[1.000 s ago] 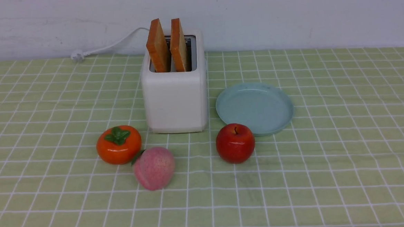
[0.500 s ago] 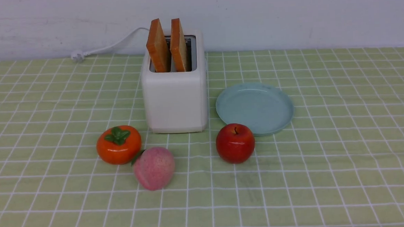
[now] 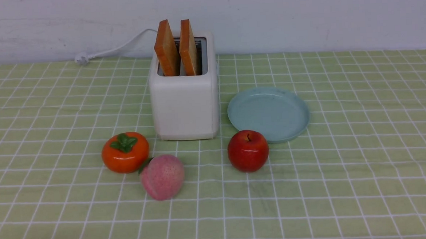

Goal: Take toasted bread from bread machine on green coffee tablecloth place on plate.
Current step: 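Reach for a toast slice standing in the toaster with the left gripper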

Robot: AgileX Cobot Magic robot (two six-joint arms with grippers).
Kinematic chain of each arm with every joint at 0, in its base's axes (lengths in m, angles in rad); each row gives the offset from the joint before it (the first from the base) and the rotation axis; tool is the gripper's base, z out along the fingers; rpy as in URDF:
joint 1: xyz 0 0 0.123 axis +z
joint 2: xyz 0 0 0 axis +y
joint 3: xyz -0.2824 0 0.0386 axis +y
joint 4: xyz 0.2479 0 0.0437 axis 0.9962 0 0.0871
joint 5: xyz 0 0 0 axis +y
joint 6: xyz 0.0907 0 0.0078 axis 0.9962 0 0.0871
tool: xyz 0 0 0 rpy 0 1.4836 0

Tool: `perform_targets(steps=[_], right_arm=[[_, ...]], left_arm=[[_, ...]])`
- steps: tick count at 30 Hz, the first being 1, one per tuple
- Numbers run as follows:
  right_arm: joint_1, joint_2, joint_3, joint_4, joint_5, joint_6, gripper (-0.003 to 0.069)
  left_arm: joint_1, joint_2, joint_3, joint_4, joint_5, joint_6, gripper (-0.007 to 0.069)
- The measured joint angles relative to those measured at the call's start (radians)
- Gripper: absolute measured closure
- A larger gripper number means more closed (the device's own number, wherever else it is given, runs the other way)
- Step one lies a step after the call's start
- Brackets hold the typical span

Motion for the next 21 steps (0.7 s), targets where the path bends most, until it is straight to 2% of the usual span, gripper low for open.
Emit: perform_targets(steps=[5,10,13,15,17,18,21], right_arm=[[0.0,0.0,0.0,0.0,0.0,0.0,0.0417],[0.0,0.0,0.0,0.0,0.0,0.0,0.0417],[0.0,0.0,0.0,-0.005,-0.008,0.003,0.0417],[0.0,0.0,0.008,0.032,-0.054,0.038,0.0417],[0.0,0.0,0.009,0.066,-0.084,0.066,0.0417],[0.0,0.0,0.009,0.144,-0.146,0.11,0.0417],[0.0,0.0,0.009,0.254,-0.241,0.172,0.0417]], left_arm=[[0.0,0.0,0.0,-0.14,-0.108,-0.007,0.0386],[0.0,0.0,-0.007,-0.228,-0.121,-0.015,0.0407],[0.0,0.0,-0.089,-0.221,-0.018,0.009,0.0504],[0.0,0.003,-0.198,-0.183,0.104,0.072,0.0629],[0.0,0.011,-0.24,-0.174,0.143,0.092,0.0638],[0.0,0.064,-0.309,-0.158,0.242,0.151,0.0638],[-0.009,0.141,-0.36,-0.149,0.304,0.218,0.0638]])
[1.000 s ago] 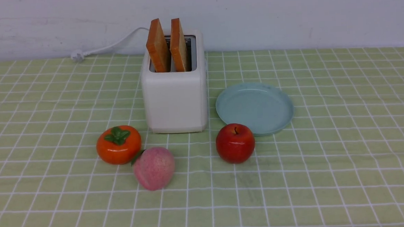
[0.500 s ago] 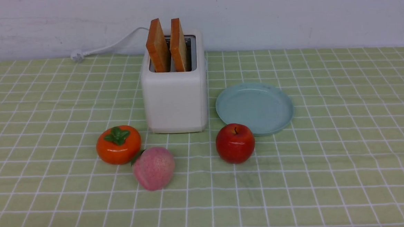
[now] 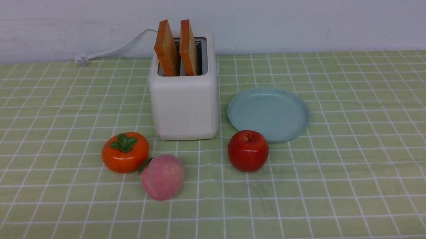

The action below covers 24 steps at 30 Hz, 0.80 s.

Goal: Take toasted bread from bread machine on green coffee tablecloth place on plate.
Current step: 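Reach for a toast slice standing in the toaster with the left gripper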

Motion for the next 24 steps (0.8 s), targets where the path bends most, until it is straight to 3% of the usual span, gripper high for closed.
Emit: perform_targets(steps=[5,11,13,19,24], right_arm=[[0.0,0.0,0.0,0.132,-0.095,0.056,0.0417],[0.0,0.01,-0.067,0.18,-0.056,0.06,0.0458],[0.0,0.082,-0.204,0.155,0.041,0.006,0.0512],[0.0,0.333,-0.525,0.11,0.458,-0.191,0.0641],[0.0,0.457,-0.651,0.106,0.624,-0.298,0.066]], left_arm=[[-0.071,0.131,-0.03,0.002,0.0,0.132,0.0638],[-0.145,0.311,-0.059,-0.069,-0.174,0.246,0.0638],[-0.179,0.429,-0.103,-0.109,-0.274,0.302,0.0638],[-0.293,0.718,-0.275,-0.125,-0.35,0.475,0.0638],[-0.375,0.967,-0.409,-0.132,-0.517,0.56,0.0638]])
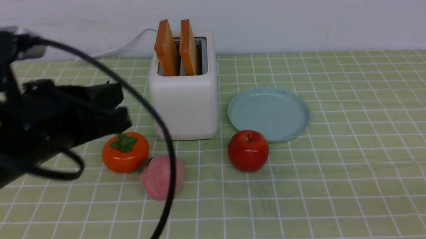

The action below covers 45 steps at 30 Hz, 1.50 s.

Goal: Take toasted bread from bread machine on green coffee tablecloth place on plate.
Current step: 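Reach for a toast slice standing in the toaster with the left gripper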

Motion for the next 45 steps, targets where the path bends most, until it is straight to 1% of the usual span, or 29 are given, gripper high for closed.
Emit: perform_targets(steps=[1,3,5,7,8,9,10,11,12,13,14,15,16,17,20,24,33,37,40,44,45], right_arm=[[0.0,0.004,-0.003,0.0,0.003,-0.003,0.066],[0.0,0.011,-0.012,0.0,0.008,-0.015,0.066],[0.0,0.011,-0.014,0.0,0.01,-0.018,0.066],[0.0,0.011,-0.015,0.0,0.01,-0.025,0.066],[0.0,0.011,-0.015,0.0,0.01,-0.03,0.066],[0.0,0.011,-0.015,0.0,0.01,-0.03,0.066],[0.0,0.011,-0.015,0.0,0.01,-0.036,0.066],[0.0,0.011,-0.015,0.0,0.01,-0.038,0.066],[0.0,0.011,-0.015,-0.001,0.01,-0.042,0.066],[0.0,0.011,-0.015,-0.001,0.01,-0.043,0.066],[0.0,0.011,-0.015,-0.003,0.01,-0.044,0.066],[0.0,0.011,-0.015,-0.004,0.01,-0.044,0.066],[0.0,0.011,-0.015,-0.004,0.01,-0.044,0.066],[0.0,0.011,-0.015,-0.004,0.01,-0.045,0.066],[0.0,0.011,-0.016,-0.004,0.01,-0.047,0.0659],[0.0,0.011,-0.016,0.005,0.01,-0.047,0.0659],[0.0,0.011,-0.016,0.016,0.011,-0.048,0.0659],[0.0,0.012,-0.016,0.066,-0.004,-0.111,0.0659],[0.0,0.012,-0.016,0.195,-0.058,-0.268,0.0659],[0.0,0.012,-0.016,0.402,-0.105,-0.537,0.0659],[0.0,0.012,-0.016,0.411,-0.106,-0.56,0.0659]], left_arm=[[-0.002,0.0,0.0,-0.001,0.0,0.0,0.0638],[-0.015,0.129,-0.057,-0.005,-0.124,0.007,0.0637],[-0.014,0.199,-0.095,-0.006,-0.182,0.007,0.0625],[-0.014,0.282,-0.137,-0.006,-0.247,0.003,0.0587],[-0.014,0.327,-0.157,-0.005,-0.277,-0.004,0.0552],[-0.014,0.341,-0.165,-0.005,-0.287,-0.004,0.0545],[-0.014,0.388,-0.189,0.001,-0.317,-0.012,0.0493],[-0.014,0.395,-0.192,0.004,-0.322,-0.015,0.0477],[-0.014,0.44,-0.217,0.012,-0.353,-0.025,0.0407],[-0.014,0.451,-0.223,0.016,-0.36,-0.031,0.0389],[-0.014,0.493,-0.252,0.033,-0.387,-0.055,0.0321],[-0.014,0.509,-0.265,0.046,-0.394,-0.068,0.0283],[-0.014,0.513,-0.272,0.053,-0.396,-0.075,0.0276],[-0.014,0.543,-0.293,0.085,-0.404,-0.098,0.023],[-0.014,0.588,-0.335,0.123,-0.408,-0.11,0.0194],[-0.014,0.663,-0.41,0.128,-0.41,-0.111,0.0192],[-0.014,0.76,-0.505,0.109,-0.418,-0.111,0.0247],[-0.014,0.761,-0.51,0.079,-0.423,-0.11,0.027],[-0.014,0.761,-0.51,0.066,-0.428,-0.093,0.0274],[-0.014,0.761,-0.51,0.062,-0.429,-0.072,0.0278],[-0.014,0.761,-0.51,0.062,-0.429,-0.071,0.0278]])
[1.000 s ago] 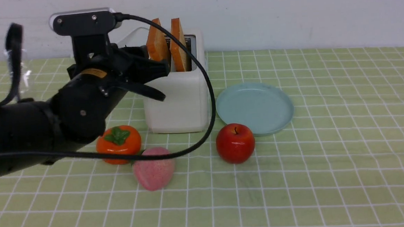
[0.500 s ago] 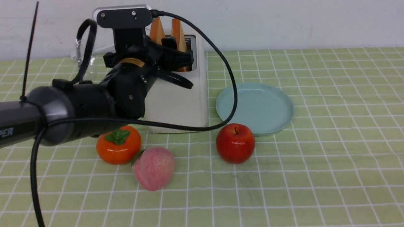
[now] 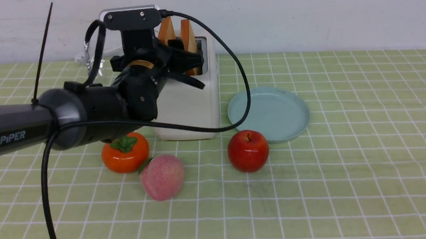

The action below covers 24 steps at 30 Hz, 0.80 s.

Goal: Take toasted bread from bread machine on green coffee tablecloth place on plate.
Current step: 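Reach for a toast slice standing in the toaster with the left gripper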

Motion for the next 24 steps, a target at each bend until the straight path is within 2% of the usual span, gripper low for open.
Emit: perform_targets(steps=[2,5,14,24], right_arm=[[0.0,0.0,0.0,0.099,-0.005,-0.123,0.0659],[0.0,0.0,0.0,0.152,-0.006,-0.19,0.0659],[0.0,0.0,-0.001,0.158,0.024,-0.22,0.0659],[0.0,0.0,-0.001,0.176,0.06,-0.221,0.0657]], left_arm=[[0.0,0.0,0.0,-0.006,0.0,0.002,0.0277],[0.0,-0.008,0.0,-0.03,0.0,0.003,0.0277],[0.0,-0.038,-0.001,-0.149,0.004,0.123,0.0279],[0.0,0.035,-0.001,-0.085,0.004,0.134,0.0288]])
